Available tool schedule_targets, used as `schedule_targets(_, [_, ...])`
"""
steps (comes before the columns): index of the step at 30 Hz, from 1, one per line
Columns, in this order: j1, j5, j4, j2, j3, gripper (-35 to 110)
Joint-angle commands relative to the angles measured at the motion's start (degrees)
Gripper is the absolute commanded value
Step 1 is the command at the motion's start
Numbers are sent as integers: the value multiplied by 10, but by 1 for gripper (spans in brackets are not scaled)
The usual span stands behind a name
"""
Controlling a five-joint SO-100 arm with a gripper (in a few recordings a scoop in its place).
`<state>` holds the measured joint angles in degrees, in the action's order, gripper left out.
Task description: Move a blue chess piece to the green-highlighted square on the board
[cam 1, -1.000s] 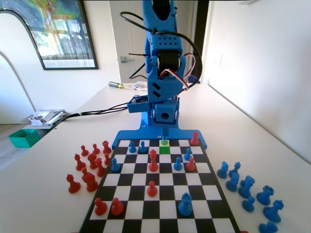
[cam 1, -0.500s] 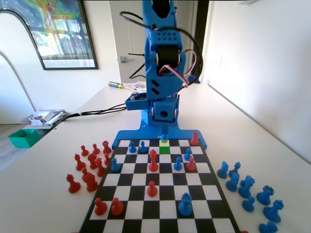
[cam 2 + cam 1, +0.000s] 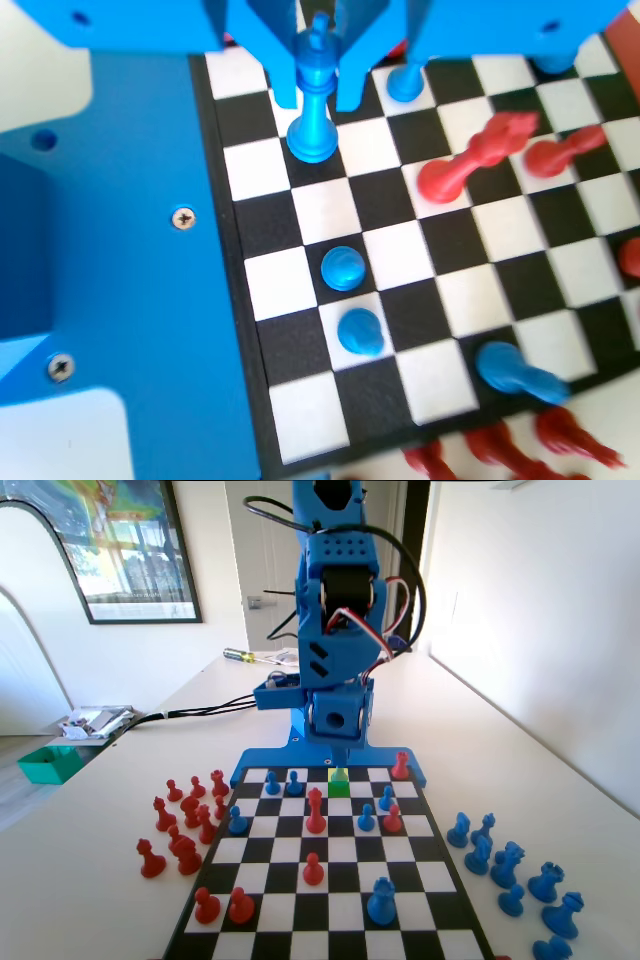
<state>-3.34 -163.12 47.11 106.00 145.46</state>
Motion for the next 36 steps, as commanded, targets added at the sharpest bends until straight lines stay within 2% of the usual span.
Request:
schedule_targets(1, [4, -5, -19, -5, -4, 1])
schedule_targets(17, [-2, -3, -68, -14, 28, 3])
schedule_targets(23, [0, 6, -99, -11, 47, 12])
schedule_targets(27, [4, 4, -125, -8, 62, 12])
schedule_targets(33, [4, 4, -109, 5, 50, 15])
schedule_targets(36, [4, 4, -63, 17, 20, 15])
